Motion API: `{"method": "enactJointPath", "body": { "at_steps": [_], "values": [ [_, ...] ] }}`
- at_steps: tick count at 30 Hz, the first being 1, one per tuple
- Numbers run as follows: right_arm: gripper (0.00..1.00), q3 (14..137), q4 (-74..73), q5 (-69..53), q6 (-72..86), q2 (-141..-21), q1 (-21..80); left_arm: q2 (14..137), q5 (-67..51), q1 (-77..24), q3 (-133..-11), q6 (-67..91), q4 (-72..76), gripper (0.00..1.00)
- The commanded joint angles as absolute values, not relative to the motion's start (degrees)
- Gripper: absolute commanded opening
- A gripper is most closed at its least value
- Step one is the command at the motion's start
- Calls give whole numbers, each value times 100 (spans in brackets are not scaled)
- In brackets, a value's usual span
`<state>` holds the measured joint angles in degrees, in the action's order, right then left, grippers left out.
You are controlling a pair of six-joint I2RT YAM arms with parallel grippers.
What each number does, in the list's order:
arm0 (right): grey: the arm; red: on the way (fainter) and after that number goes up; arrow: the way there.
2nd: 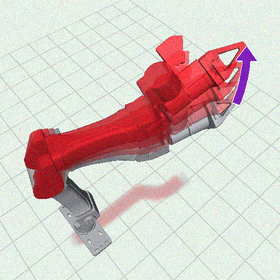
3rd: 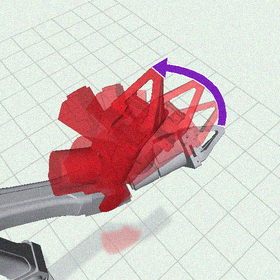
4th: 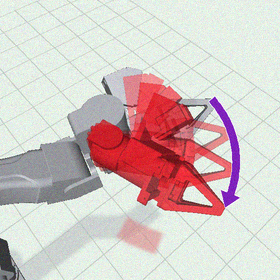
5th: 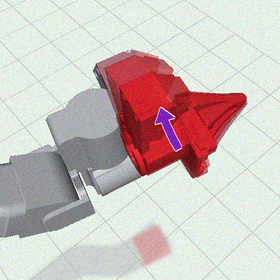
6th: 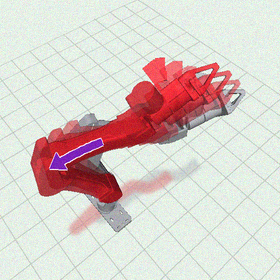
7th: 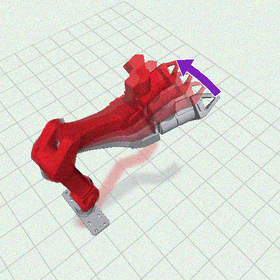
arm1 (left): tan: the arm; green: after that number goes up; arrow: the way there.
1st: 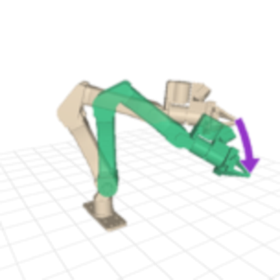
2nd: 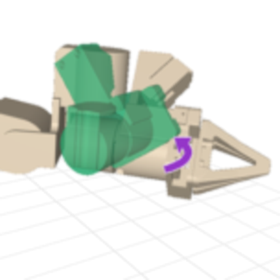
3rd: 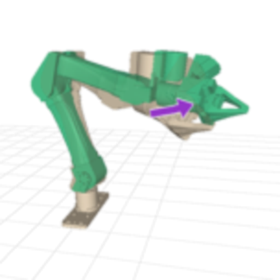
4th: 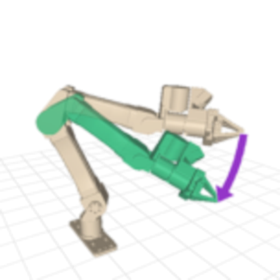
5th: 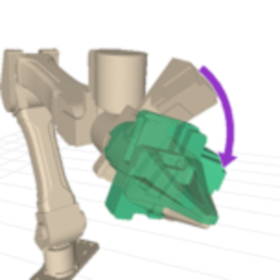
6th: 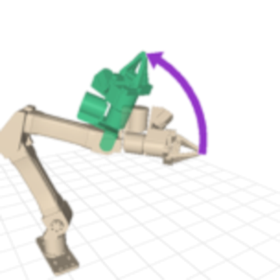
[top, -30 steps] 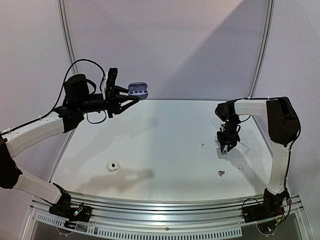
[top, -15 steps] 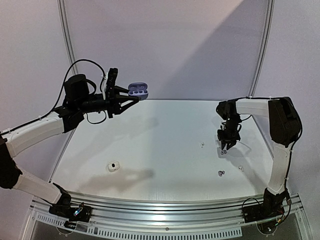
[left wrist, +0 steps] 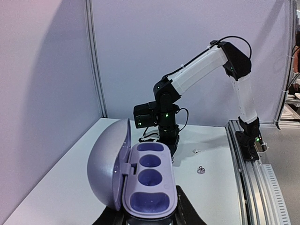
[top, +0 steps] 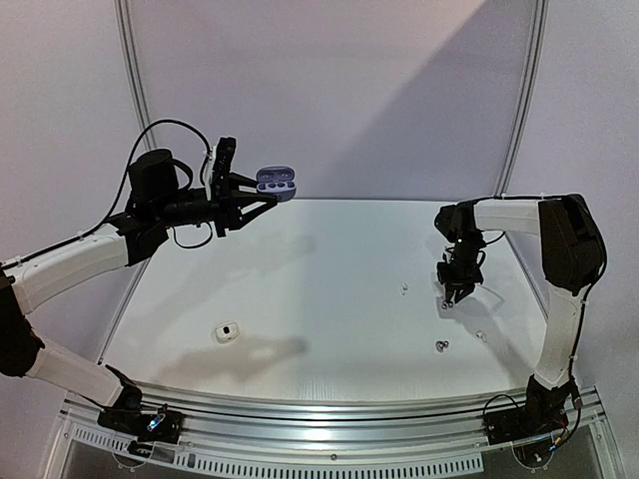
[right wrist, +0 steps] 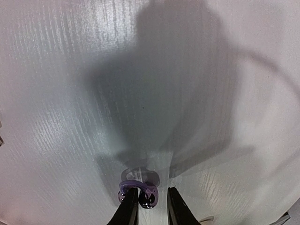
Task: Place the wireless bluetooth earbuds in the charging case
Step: Pick up the right earbud from the center of the board.
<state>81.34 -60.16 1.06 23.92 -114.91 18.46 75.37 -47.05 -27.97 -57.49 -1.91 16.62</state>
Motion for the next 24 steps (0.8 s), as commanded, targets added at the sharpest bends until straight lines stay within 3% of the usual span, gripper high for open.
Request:
{"method": "enactJointPath", "body": {
  "at_steps": [1,19,24],
  "values": [
    [20,8095,-5921,64,2356,-11548,1819,7457,-4695,-2804,-5670,-222,1590,0],
    [18,7972,-5801,-410,2355,-11694,1815,7471,-4683,-2795,-5670,-246,1577,0],
    [7,7971,-5792,-366,2347,-11700,1816,7473,-4671,-2786,-5669,-242,1590,0]
  ]
}}
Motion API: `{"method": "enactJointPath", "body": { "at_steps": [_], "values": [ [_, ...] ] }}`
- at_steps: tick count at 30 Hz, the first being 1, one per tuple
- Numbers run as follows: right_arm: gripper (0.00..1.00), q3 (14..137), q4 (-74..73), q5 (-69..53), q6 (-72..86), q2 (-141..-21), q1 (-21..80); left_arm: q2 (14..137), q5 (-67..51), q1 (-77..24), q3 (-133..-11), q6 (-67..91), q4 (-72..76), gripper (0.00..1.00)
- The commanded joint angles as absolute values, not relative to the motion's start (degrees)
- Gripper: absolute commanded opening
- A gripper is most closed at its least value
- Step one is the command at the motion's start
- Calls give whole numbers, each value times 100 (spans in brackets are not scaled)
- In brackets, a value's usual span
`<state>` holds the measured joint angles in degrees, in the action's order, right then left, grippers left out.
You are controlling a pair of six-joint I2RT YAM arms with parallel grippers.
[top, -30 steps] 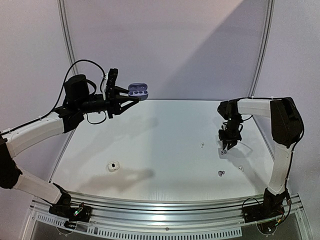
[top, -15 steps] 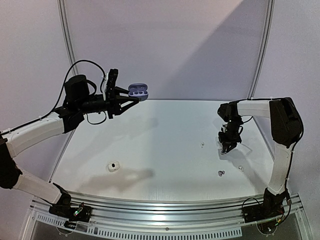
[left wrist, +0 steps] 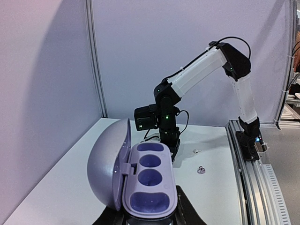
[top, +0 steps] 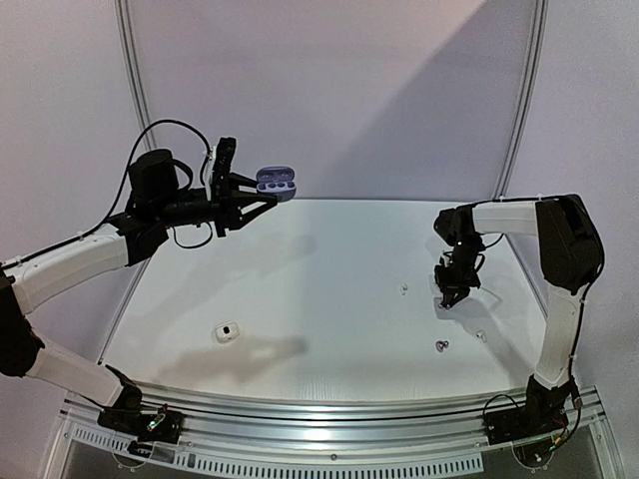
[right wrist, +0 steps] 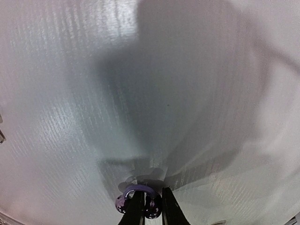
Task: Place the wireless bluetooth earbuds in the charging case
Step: Pick up the right earbud from the center of the board.
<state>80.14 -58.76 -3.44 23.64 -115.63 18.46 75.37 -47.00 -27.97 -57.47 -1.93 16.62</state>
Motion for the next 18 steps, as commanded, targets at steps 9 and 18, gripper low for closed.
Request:
{"method": "enactJointPath", "body": {
  "at_steps": [9,18],
  "values": [
    [0,8400,-5879,243,2239,-11027,1868,7486,-4605,-2786,-5669,-305,1620,0],
    [0,9847,-5240,1831,1892,-9721,3264,7559,-4126,-2810,-5708,-300,1954,0]
  ]
}}
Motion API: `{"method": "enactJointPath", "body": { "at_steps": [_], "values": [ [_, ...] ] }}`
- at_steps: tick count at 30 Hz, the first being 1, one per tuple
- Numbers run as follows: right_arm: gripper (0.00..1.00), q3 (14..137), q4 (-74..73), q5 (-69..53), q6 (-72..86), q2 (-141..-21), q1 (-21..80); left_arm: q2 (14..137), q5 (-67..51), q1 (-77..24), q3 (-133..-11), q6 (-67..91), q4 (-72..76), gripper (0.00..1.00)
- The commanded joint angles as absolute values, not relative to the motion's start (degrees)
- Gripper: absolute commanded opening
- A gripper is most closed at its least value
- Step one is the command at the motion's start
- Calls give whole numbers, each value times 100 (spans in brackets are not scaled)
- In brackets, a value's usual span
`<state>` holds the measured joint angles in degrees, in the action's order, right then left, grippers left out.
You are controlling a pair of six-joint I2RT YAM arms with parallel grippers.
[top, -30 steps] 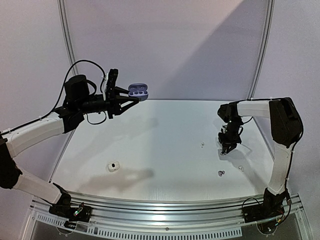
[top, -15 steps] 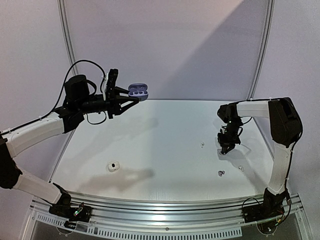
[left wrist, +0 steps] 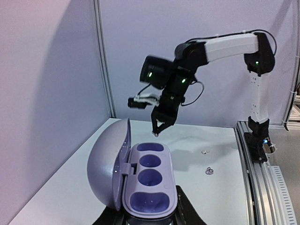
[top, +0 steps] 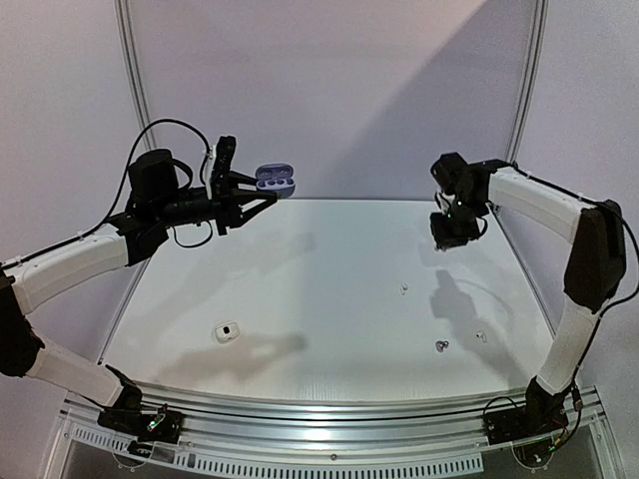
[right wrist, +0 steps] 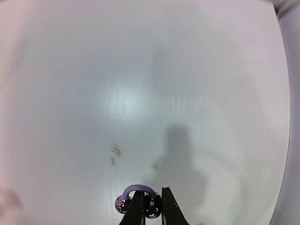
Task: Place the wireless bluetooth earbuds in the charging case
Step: Pick up the right earbud from the center of the board, then insert the right earbud into the right side groove of the charging case.
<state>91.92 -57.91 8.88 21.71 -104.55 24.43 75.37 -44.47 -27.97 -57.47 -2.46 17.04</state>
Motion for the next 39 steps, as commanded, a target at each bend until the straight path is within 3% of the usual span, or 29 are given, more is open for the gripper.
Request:
{"method": "enactJointPath", "body": {
  "at_steps": [1,7,14,22,39],
  "values": [
    [0,10002,-4995,2021,1771,-9615,3492,7573,-4068,-2829,-5720,-345,2027,0],
    [0,10348,-3144,2812,971,-9072,4694,7657,-3623,-2979,-5740,-663,2609,0],
    [0,10608,-1377,2964,95,-9274,5830,7744,-3381,-3138,-5669,-756,3224,0],
    [0,11380,-1007,2665,-313,-10156,6284,7761,-3317,-3234,-5650,-184,3318,0],
    [0,11573,-899,3075,-1134,-10827,6549,7793,-2850,-3278,-5770,707,3302,0]
  ]
}}
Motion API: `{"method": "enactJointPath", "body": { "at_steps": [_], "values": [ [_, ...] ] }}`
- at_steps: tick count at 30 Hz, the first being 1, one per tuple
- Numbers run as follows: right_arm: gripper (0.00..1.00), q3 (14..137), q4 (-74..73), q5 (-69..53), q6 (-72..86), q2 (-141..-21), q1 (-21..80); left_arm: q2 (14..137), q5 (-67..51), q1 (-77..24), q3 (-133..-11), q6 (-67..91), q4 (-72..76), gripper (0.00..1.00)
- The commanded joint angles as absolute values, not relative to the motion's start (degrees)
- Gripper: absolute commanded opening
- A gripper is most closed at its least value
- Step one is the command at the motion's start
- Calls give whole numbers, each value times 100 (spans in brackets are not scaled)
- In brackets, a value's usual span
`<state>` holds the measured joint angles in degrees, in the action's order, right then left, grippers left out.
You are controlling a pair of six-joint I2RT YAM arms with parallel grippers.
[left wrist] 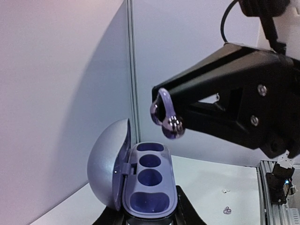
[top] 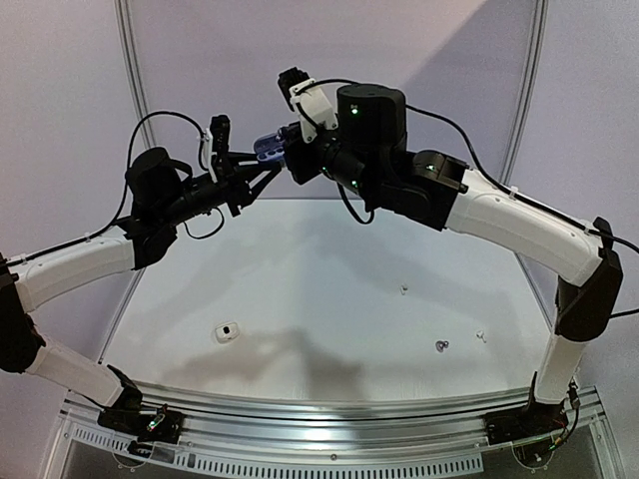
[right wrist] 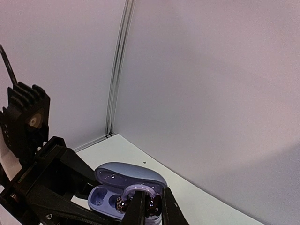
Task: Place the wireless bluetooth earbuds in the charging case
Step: Insert the right earbud into the right side groove of the charging case.
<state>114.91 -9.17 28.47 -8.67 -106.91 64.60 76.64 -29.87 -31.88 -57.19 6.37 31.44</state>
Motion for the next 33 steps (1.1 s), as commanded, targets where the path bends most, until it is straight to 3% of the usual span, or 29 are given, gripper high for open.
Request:
{"method": "enactJointPath", "body": {
  "at_steps": [1,33],
  "values": [
    [0,11575,-901,3088,-1134,-10855,6548,7796,-2862,-3278,-5774,695,3316,0],
    [0,11757,-850,3809,-1336,-11224,6496,7735,-3021,-3296,-5783,429,3217,0]
  ]
}}
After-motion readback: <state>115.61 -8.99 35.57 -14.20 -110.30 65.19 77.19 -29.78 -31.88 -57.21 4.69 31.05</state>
